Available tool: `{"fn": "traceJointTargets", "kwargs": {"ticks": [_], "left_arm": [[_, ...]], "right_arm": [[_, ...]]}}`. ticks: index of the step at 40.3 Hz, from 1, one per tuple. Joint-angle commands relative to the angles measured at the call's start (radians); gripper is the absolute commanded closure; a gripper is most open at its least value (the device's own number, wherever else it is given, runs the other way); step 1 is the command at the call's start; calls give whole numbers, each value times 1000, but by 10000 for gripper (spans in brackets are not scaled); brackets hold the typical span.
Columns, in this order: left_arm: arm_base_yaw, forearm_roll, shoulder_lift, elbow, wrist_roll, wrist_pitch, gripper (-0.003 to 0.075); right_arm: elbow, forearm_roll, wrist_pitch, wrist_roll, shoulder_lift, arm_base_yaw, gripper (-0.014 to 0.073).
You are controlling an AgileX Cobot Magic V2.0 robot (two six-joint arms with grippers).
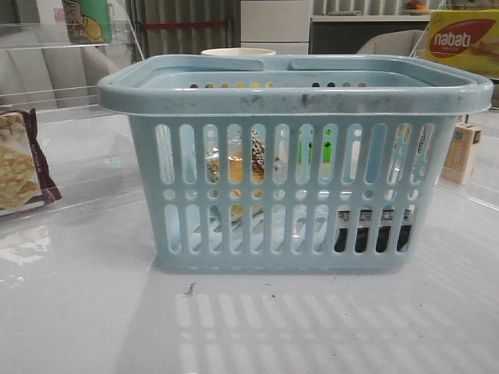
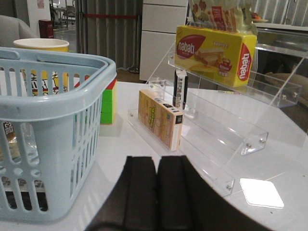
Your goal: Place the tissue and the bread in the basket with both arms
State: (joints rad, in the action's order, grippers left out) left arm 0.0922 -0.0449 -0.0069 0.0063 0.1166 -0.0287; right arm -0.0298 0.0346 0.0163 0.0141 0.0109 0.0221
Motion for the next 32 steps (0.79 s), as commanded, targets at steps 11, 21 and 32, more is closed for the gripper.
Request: {"fn": "traceJointTargets", "kwargs": {"ticks": [11, 21, 32], "left_arm": [[6, -1, -16, -1, -11, 93, 630], [6, -1, -16, -1, -11, 93, 630], [6, -1, -16, -1, -11, 93, 630]], "right_arm": [[0, 14, -110, -14, 18, -33, 538], [0, 13, -113, 6, 18, -48, 538], [0, 14, -112, 14, 18, -48, 538]]}}
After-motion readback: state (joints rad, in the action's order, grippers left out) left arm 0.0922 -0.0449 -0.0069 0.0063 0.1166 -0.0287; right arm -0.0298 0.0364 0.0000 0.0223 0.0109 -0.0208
